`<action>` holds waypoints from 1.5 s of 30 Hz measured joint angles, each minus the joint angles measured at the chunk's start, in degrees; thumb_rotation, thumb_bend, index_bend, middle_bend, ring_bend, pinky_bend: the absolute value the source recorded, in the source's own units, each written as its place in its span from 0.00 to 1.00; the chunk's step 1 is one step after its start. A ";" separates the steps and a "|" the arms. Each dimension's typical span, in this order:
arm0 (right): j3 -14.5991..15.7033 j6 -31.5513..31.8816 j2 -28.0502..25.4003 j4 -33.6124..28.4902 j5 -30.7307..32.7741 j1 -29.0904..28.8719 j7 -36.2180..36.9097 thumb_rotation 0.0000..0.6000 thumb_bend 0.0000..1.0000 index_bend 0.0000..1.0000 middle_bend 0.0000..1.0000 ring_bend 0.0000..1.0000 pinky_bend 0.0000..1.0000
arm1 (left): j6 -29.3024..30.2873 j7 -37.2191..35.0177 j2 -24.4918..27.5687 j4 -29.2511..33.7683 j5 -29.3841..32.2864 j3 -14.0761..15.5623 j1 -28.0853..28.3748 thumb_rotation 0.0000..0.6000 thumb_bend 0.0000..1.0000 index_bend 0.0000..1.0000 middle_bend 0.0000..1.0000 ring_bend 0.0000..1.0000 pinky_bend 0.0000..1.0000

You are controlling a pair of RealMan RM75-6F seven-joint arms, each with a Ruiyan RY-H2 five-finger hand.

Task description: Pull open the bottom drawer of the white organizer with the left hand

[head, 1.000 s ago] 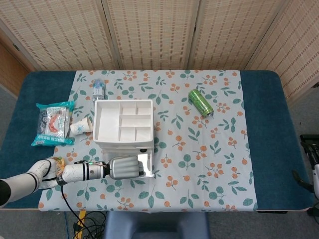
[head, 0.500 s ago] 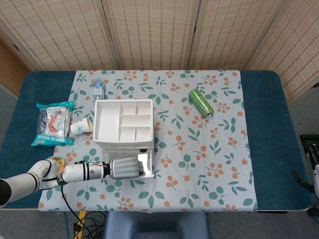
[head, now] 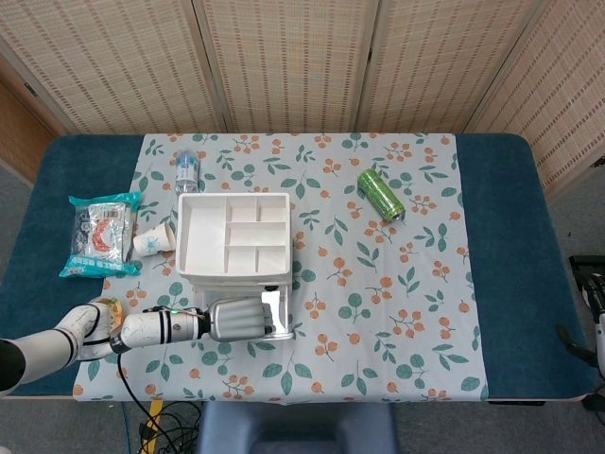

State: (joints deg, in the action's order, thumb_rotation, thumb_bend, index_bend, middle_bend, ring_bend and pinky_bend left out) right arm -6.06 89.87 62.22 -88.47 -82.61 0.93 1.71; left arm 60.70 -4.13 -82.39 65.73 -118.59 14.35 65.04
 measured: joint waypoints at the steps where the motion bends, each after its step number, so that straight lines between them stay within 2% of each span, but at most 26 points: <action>1: -0.01 -0.01 0.02 0.03 0.04 0.01 -0.01 1.00 0.28 0.13 0.18 0.18 0.17 | 0.03 -0.04 0.00 0.00 0.03 0.00 0.02 1.00 0.19 0.52 0.93 0.97 1.00; 13: -0.13 0.00 0.12 0.11 0.14 0.04 0.06 1.00 0.28 0.13 0.18 0.18 0.17 | 0.13 0.05 0.39 0.37 0.36 0.05 0.18 1.00 0.24 0.53 0.93 0.97 1.00; 31: -0.07 0.85 0.31 0.71 -0.68 0.31 1.14 1.00 0.28 0.13 0.18 0.18 0.17 | 1.37 2.55 3.88 4.00 1.86 -1.43 -0.58 1.00 0.24 0.53 0.92 0.97 1.00; 45: -0.03 0.97 0.42 1.09 -1.35 0.15 1.77 1.00 0.28 0.12 0.18 0.18 0.17 | 6.77 4.45 8.54 7.51 6.22 -4.12 -5.74 1.00 0.24 0.53 0.92 0.97 1.00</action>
State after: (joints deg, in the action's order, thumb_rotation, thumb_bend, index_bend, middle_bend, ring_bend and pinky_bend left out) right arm -6.09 90.84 62.64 -87.39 -83.96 1.08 3.48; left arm 67.47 0.31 -73.85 73.25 -112.37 10.23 59.30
